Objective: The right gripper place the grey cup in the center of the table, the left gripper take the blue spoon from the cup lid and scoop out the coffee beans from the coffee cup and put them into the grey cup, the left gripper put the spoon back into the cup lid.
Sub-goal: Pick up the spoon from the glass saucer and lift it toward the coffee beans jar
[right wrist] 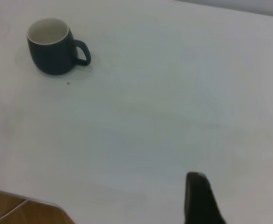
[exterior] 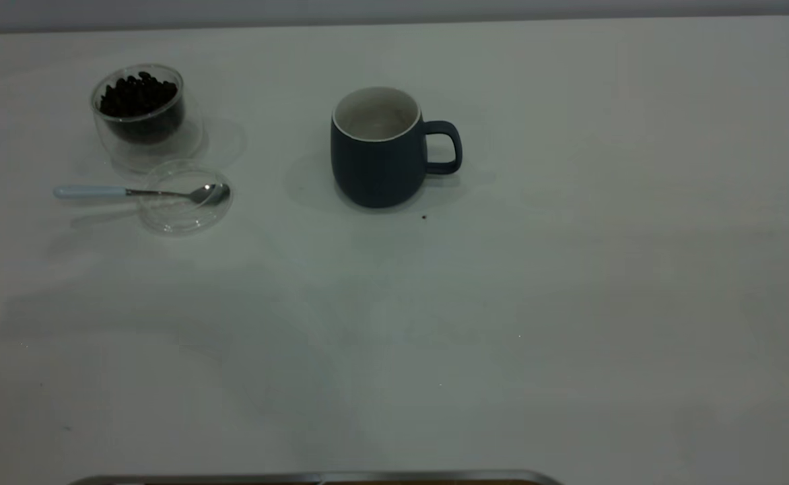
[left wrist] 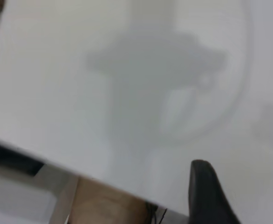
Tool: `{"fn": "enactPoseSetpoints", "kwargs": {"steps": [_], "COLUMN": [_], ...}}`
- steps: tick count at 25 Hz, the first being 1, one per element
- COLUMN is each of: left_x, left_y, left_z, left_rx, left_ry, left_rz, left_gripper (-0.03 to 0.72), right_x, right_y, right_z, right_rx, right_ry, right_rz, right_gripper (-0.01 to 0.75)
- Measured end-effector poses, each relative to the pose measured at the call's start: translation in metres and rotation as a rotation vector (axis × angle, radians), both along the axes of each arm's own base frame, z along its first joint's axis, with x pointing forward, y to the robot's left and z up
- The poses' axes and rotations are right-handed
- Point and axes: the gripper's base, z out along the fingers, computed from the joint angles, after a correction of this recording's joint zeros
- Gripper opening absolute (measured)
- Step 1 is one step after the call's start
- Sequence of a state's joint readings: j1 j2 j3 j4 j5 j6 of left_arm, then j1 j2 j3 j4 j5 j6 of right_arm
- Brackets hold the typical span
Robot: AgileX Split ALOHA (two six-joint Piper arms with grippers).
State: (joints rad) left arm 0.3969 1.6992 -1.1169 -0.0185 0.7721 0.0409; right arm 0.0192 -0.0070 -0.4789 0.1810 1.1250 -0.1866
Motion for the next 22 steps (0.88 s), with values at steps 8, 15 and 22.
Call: {"fn": "enactPoseSetpoints", "kwargs": {"steps": [8, 15, 22], "left_x": [0.020, 0.033, 0.035], "left_y": [0.001, -0.001, 0.004], "left_z": [-0.054, -0.111, -0.141], "left_rx": [-0.423, -0.516, -0.484], "left_ry": [-0.123, -0.168, -0.147], "left_rz": [-0.260, -0.361, -0.342], "left_gripper": [0.445, 0.445, 0.578], "right_x": [0.000, 0.000, 0.000], "right_y": [0.000, 0.000, 0.000], "right_z": [0.000, 0.000, 0.000], "right_rx": [0.000, 0.000, 0.000], "right_ry": [0.000, 0.000, 0.000], "right_rz": [0.000, 0.000, 0.000], "right_gripper": [0.451, 0.451, 0.451]}}
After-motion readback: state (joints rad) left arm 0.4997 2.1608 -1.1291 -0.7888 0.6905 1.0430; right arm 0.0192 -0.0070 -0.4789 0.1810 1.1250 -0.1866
